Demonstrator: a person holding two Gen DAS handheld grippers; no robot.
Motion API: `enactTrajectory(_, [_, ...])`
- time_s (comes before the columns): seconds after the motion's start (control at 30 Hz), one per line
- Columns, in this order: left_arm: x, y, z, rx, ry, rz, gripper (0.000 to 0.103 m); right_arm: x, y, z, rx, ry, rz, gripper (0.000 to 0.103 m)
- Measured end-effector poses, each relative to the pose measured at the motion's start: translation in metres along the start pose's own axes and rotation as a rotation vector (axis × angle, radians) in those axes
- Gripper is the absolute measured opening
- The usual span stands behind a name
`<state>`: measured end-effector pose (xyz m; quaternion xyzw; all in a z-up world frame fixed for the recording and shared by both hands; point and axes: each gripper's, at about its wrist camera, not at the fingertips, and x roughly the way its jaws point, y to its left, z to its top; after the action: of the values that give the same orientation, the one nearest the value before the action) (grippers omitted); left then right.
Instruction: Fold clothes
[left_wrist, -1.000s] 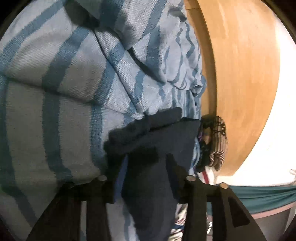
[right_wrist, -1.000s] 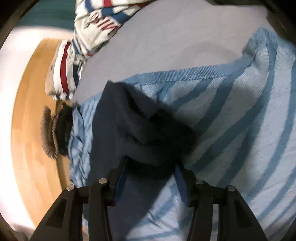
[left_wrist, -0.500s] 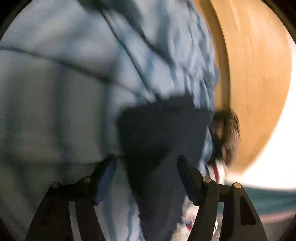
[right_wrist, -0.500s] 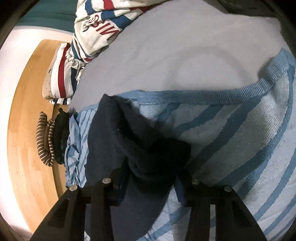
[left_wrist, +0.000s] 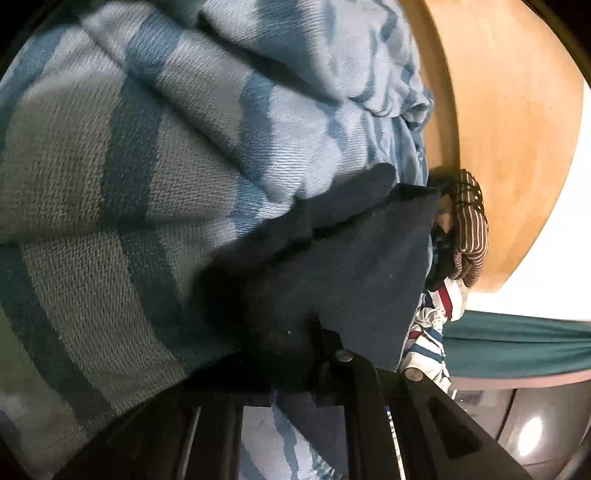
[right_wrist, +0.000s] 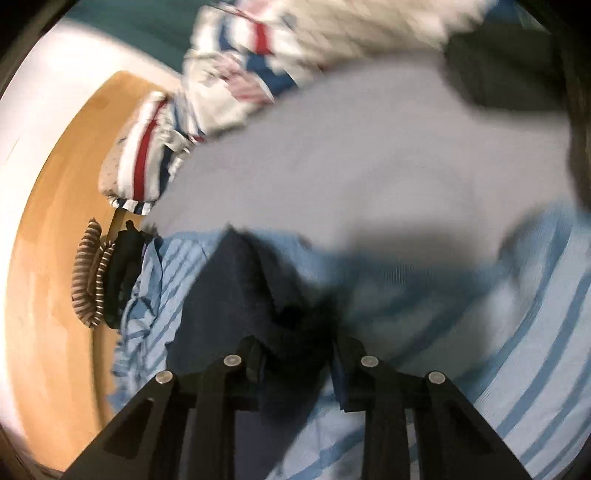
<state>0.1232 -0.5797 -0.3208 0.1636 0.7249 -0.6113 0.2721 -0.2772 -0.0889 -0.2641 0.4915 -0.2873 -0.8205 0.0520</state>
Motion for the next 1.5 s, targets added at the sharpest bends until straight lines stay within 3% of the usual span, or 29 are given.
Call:
enactTrajectory(0.03, [0.0, 0.003, 0.001, -0.009, 0.001, -0.005, 0.012, -0.003, -0.002, 0.004, -0.002, -0.04, -0.049, 0.021])
enactTrajectory(0.1, [-0.001, 0.0, 0.001, 0.005, -0.007, 0.009, 0.012, 0.001, -0.022, 0.015, 0.084, -0.004, -0.056, 0.021])
enactTrajectory(0.17, [0.0, -0.004, 0.001, 0.036, -0.014, 0.034, 0.012, -0.002, -0.038, 0.014, 0.165, 0.043, 0.001, 0.021])
enactTrajectory(0.2, [0.0, -0.004, 0.002, 0.041, -0.013, 0.038, 0.012, -0.007, -0.044, 0.008, 0.182, 0.054, 0.009, 0.029])
enactTrajectory(0.23, [0.001, -0.003, 0.003, 0.036, -0.011, 0.035, 0.013, -0.012, -0.049, 0.001, 0.197, 0.064, 0.015, 0.046])
enactTrajectory(0.33, [0.002, 0.002, 0.007, 0.017, 0.001, 0.015, 0.014, -0.015, -0.064, -0.015, 0.269, 0.099, 0.031, 0.055])
enactTrajectory(0.5, [0.0, 0.007, 0.011, 0.034, 0.018, 0.004, 0.014, 0.008, -0.071, -0.022, 0.346, 0.174, 0.143, 0.048])
enactTrajectory(0.67, [0.008, 0.003, 0.01, 0.036, 0.022, -0.002, 0.014, -0.004, -0.057, -0.022, 0.298, 0.123, 0.174, 0.05])
enactTrajectory(0.77, [0.009, 0.002, 0.011, 0.042, 0.019, -0.001, 0.014, -0.003, -0.053, -0.023, 0.28, 0.144, 0.179, 0.049])
enactTrajectory(0.87, [0.009, 0.003, 0.012, 0.047, 0.02, -0.002, 0.014, 0.01, -0.05, -0.022, 0.261, 0.161, 0.145, 0.046])
enactTrajectory(1.03, [0.01, 0.001, 0.01, 0.075, 0.012, -0.003, 0.014, 0.033, -0.06, -0.018, 0.271, 0.191, 0.132, 0.017])
enactTrajectory(1.13, [0.011, 0.0, 0.009, 0.102, 0.003, 0.002, 0.014, 0.025, -0.048, -0.007, 0.181, 0.206, 0.109, 0.01])
enactTrajectory(1.27, [0.011, -0.004, 0.005, 0.143, -0.024, 0.025, 0.014, -0.007, -0.005, 0.018, -0.099, 0.135, 0.015, 0.007])
enactTrajectory(1.33, [0.011, -0.006, 0.002, 0.165, -0.041, 0.043, 0.015, -0.009, 0.001, 0.025, -0.161, 0.093, -0.052, 0.001])
enactTrajectory(1.43, [0.01, -0.006, 0.004, 0.171, -0.04, 0.05, 0.015, 0.0, -0.009, 0.024, -0.098, 0.142, -0.035, 0.001])
enactTrajectory(1.5, [0.01, -0.001, 0.009, 0.142, -0.018, 0.031, 0.014, -0.004, -0.02, 0.013, 0.015, 0.16, 0.007, 0.009])
